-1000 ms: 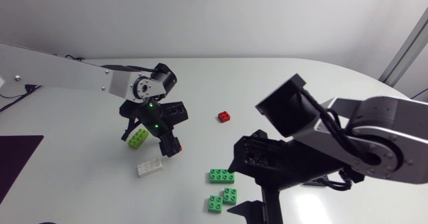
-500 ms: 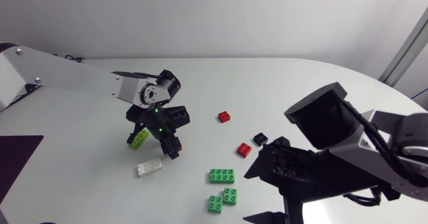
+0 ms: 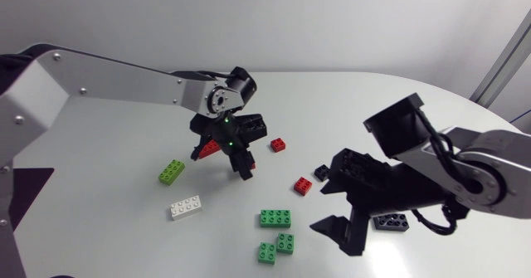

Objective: Separate the duplo bricks

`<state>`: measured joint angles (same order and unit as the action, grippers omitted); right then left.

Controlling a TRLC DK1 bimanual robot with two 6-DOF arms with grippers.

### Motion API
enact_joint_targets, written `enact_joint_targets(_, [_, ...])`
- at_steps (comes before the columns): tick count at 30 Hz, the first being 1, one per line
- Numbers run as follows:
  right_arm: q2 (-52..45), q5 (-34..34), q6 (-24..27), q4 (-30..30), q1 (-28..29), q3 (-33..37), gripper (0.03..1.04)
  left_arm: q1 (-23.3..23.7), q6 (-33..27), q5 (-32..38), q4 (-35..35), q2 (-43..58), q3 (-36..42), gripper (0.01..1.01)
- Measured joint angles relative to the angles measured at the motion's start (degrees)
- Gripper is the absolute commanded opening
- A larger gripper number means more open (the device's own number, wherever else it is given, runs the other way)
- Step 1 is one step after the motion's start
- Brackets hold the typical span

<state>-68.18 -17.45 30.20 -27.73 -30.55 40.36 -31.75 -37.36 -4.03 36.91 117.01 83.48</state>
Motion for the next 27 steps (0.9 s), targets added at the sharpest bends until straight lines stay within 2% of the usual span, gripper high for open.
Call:
enact_joint_targets(6, [-10.71,3.96,-4.52,6.29,0.20,4.61,0.94,-0.74,1.03,-0.02,1.90,5.95,7.65,0.198])
enact_joint_targets(14, [-25.51,5.51,-6.86,9.77,0.31,10.69,0.94,-0.90,1.05,0.00,3.23,7.61,10.01,0.200])
enact_joint_targets(24, [-30.45,6.38,-6.88,11.23,3.21,13.22,0.94,-0.90,1.05,-0.02,3.82,7.74,10.29,0.207])
enact_joint_targets(25, [-30.45,6.40,-6.86,11.23,3.39,13.46,0.94,-0.90,1.05,-0.02,4.07,7.80,10.29,0.225])
enact_joint_targets(27, [-30.45,6.40,-6.86,11.26,3.63,13.66,0.94,-0.90,1.05,-0.02,4.31,7.93,10.29,0.321])
